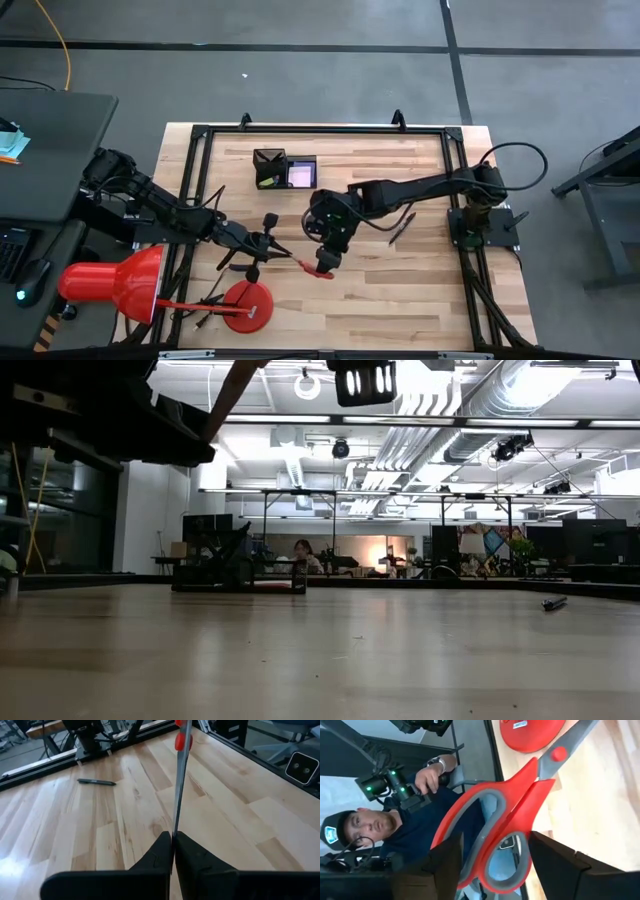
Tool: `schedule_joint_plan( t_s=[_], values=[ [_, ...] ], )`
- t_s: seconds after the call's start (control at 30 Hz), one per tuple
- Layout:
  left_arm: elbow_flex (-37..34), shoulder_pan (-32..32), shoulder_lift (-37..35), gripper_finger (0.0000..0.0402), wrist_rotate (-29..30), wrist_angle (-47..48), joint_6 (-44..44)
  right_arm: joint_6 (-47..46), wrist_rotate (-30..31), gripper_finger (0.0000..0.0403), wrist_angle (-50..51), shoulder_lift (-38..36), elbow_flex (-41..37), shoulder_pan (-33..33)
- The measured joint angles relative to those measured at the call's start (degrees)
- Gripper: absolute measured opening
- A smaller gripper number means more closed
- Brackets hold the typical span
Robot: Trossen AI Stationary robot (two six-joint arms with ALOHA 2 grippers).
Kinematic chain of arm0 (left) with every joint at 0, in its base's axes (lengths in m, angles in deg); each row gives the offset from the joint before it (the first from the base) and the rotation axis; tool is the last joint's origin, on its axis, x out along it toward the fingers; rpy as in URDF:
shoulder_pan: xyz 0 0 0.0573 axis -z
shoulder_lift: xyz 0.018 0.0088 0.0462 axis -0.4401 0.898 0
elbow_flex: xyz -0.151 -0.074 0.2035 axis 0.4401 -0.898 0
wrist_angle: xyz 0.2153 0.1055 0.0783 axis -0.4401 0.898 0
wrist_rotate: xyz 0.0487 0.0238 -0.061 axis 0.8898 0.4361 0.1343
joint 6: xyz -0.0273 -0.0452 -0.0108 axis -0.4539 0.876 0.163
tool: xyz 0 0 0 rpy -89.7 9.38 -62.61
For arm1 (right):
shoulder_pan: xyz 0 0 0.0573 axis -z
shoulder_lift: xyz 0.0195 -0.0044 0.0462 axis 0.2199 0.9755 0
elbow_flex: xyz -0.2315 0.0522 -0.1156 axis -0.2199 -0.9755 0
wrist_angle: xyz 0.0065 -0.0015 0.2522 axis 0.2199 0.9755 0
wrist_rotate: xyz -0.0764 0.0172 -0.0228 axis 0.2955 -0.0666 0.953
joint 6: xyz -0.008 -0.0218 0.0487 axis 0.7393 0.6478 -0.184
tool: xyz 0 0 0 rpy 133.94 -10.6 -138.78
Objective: Pick and place office supplies into organizer
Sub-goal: Put the red scissors into the desk organizer
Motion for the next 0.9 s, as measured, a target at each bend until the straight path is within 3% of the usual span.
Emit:
schedule_joint_plan(
  t_s=[0.33, 0.6, 0.9],
  values=[
    [0.0, 0.0, 0.0, 0.0000, -2.3, -0.1, 1.1, 7.5, 0.1, 0.0241, 0.5, 0.0, 0.0, 2.9],
    [0.0, 0.0, 0.0, 0.0000, -1.3, 0.8, 0.8, 8.7, -3.8, 0.0227, 0.6, 0.0, 0.0, 4.4],
    [0.0, 0.1, 0.0, 0.0000, -3.2, -2.4, 3.0, 20.9, 0.4, 0.0208, 4.2, -0.4, 0.0, 7.7]
  ],
)
